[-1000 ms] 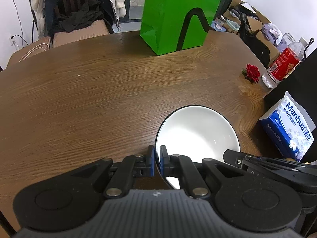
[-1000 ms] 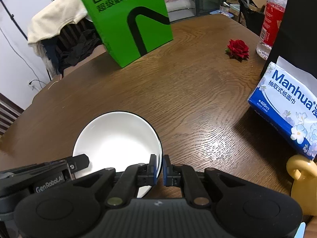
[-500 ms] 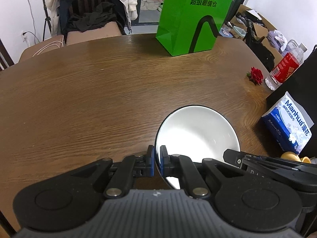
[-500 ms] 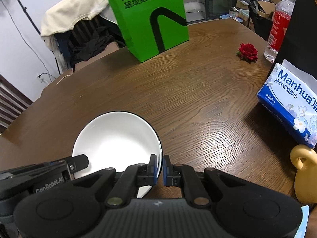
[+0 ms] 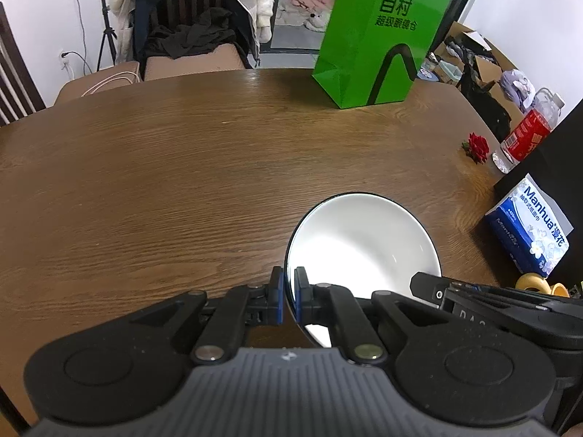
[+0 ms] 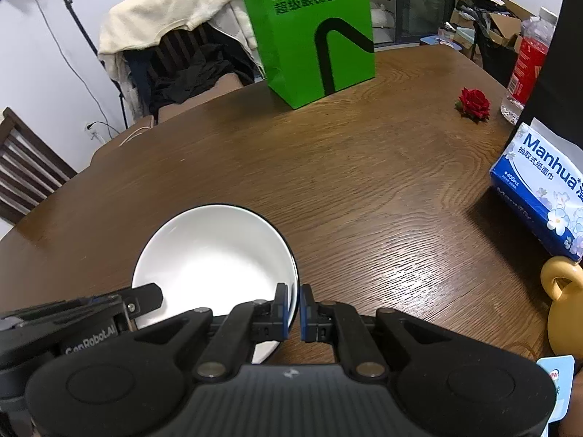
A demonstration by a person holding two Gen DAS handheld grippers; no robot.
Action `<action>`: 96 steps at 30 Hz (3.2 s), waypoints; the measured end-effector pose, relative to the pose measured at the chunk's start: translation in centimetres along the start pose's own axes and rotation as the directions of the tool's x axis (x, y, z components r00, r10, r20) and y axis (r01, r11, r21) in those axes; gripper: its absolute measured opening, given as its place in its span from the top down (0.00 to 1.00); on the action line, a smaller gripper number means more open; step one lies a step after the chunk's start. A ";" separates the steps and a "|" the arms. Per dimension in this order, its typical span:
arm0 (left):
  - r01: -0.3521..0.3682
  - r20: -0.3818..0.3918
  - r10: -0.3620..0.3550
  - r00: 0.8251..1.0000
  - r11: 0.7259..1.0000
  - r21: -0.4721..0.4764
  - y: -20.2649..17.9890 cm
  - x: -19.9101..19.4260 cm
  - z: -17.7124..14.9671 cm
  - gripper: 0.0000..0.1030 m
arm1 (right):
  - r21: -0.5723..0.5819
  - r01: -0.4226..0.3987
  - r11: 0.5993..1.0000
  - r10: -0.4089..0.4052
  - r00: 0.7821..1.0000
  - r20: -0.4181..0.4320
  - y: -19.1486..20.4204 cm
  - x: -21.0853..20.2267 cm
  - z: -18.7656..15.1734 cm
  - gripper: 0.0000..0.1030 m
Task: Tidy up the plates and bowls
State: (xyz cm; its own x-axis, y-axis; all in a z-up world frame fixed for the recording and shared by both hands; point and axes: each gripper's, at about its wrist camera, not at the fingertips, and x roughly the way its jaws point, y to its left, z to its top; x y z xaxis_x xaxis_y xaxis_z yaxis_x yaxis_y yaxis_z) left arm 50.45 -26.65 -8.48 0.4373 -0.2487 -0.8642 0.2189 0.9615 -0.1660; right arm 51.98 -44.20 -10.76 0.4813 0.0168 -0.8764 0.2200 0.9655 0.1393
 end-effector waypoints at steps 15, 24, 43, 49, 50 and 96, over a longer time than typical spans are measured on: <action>-0.029 0.036 0.030 0.999 0.999 -0.026 2.9 -4.1 -2.0 0.94 | -0.048 -0.028 0.998 0.028 1.000 0.011 3.9 -2.4 -1.8 0.94; -0.049 0.048 0.051 0.998 0.998 -0.047 4.5 -6.3 -3.3 0.94 | -0.075 -0.051 0.996 0.052 0.999 0.009 6.1 -3.7 -3.0 0.94; -0.074 0.081 0.083 0.993 0.991 -0.107 9.0 -11.8 -7.4 0.93 | -0.158 -0.087 0.984 0.090 0.996 0.011 11.8 -7.1 -7.2 0.94; -0.086 0.086 0.098 0.991 0.987 -0.136 10.7 -13.5 -8.7 0.93 | -0.183 -0.100 0.978 0.104 0.994 0.012 13.8 -8.1 -8.5 0.94; -0.089 0.087 0.102 0.991 0.986 -0.142 11.1 -13.8 -9.0 0.93 | -0.189 -0.102 0.977 0.106 0.994 0.011 14.2 -8.3 -8.7 0.94; -0.186 0.061 0.220 0.974 0.918 -0.349 24.6 -21.7 -20.2 0.93 | -0.404 -0.224 0.887 0.204 0.975 -0.094 28.9 -10.9 -20.4 0.94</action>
State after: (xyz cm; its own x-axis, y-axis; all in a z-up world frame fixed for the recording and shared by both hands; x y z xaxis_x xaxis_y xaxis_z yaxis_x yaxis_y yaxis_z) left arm 28.72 4.77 -3.43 0.5269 -0.0376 -0.8491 -0.1848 0.9700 -0.1577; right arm 35.83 -11.15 -6.56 0.4340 0.2375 -0.8690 -0.2553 0.9575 0.1341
